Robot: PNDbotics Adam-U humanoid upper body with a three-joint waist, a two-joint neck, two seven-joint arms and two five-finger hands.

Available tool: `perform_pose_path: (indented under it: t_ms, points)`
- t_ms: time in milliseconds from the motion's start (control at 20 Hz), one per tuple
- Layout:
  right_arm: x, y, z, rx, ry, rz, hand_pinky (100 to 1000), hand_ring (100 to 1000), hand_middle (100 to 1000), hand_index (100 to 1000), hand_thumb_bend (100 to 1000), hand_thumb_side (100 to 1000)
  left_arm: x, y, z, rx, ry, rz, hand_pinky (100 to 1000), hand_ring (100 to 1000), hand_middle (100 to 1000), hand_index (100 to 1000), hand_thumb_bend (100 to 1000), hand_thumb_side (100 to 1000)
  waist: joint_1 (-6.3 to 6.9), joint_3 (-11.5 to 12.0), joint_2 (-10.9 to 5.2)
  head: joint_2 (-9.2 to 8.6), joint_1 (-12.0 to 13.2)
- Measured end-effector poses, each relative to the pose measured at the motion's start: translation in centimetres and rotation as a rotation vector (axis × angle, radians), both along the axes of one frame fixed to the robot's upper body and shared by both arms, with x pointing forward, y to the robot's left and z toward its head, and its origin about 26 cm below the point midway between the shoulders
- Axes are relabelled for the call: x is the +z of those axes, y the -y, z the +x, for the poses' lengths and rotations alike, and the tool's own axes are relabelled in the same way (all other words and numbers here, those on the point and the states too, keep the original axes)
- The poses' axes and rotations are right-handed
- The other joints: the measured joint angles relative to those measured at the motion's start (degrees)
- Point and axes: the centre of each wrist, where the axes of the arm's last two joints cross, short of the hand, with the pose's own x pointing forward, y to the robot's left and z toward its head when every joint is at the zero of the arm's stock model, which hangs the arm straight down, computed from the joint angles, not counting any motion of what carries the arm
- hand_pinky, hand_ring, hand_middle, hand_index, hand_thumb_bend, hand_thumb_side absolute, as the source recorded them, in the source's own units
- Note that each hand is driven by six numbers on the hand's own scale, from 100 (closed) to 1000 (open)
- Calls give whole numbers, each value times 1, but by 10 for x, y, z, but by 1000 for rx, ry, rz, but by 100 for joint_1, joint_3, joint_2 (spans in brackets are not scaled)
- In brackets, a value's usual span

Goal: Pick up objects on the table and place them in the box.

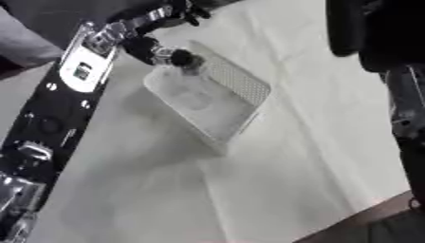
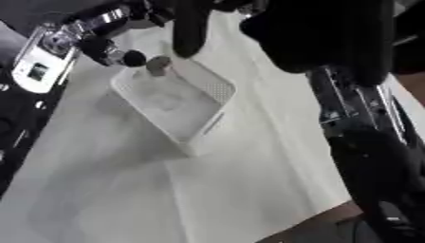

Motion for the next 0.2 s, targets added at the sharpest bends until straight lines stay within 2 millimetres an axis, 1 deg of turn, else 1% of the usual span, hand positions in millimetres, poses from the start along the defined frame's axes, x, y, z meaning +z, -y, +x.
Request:
perform_pose_path:
  t_ms: [50,100,150,200]
  points:
    - [0,0,0,0,0,-1,670,834,944,389,100,821,0,-1,0,2,2,0,784,888,921,995,717,848,0,3,-1,0,0]
    - [0,0,0,1,0,-2,670,834,944,389,100,821,1,-2,0,5,4,-3,756,872,899,977,689,847,0,12,-2,0,0]
    - [0,0,0,1,0,-3,670,834,945,389,100,820,2,-3,0,6,8,-10,716,850,874,957,626,922,0,27,-2,0,0]
    - [-1,0,0,0,-2,-4,670,834,945,390,100,821,5,-4,-1,2,15,-30,686,833,846,944,407,886,0,37,-2,0,0]
